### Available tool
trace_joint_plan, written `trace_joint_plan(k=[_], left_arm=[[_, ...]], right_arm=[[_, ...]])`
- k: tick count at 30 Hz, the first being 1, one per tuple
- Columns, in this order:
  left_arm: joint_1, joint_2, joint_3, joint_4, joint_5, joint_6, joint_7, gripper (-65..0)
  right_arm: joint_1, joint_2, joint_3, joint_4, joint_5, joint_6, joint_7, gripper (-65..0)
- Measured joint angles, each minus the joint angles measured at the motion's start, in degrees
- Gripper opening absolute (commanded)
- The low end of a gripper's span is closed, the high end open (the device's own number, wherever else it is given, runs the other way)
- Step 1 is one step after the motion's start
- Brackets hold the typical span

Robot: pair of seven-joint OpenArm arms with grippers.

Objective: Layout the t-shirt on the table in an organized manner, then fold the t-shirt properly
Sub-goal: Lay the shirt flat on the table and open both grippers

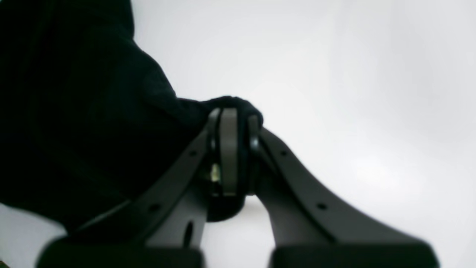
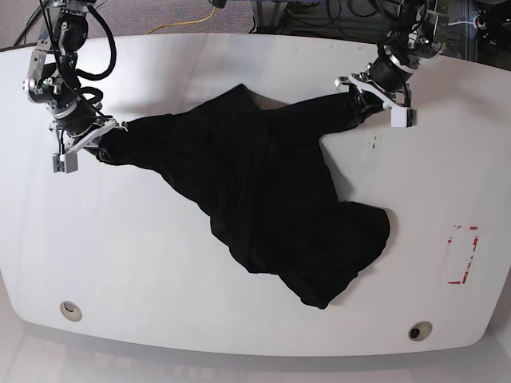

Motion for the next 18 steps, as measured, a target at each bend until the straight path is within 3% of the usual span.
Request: trace_joint_plan(k=[7, 10, 15, 18], left_arm=[[3.2, 0.0, 0.2, 0.0, -0.2, -0.6, -0.1, -65.0], [4.0, 0.2, 0.3, 0.0, -0.2, -0.5, 0.0, -65.0], [4.0, -0.9, 2.0, -0.1, 0.0, 0.2, 0.0, -64.6], [3.7, -2.3, 3.8, -0.1, 0.0, 0.1, 0.1, -58.9]], right_arm=[[-1.5, 0.0, 3.0, -0.1, 0.2, 0.0, 0.0, -62.8], [-1.9, 0.0, 2.9, -0.1, 0.2, 0.1, 0.0, -53.4], [-2.1, 0.0, 3.0, -0.1, -0.3, -0.3, 0.2, -30.8], [-2.0, -0.8, 3.3, -0.1, -0.7, -0.3, 0.8, -19.5]])
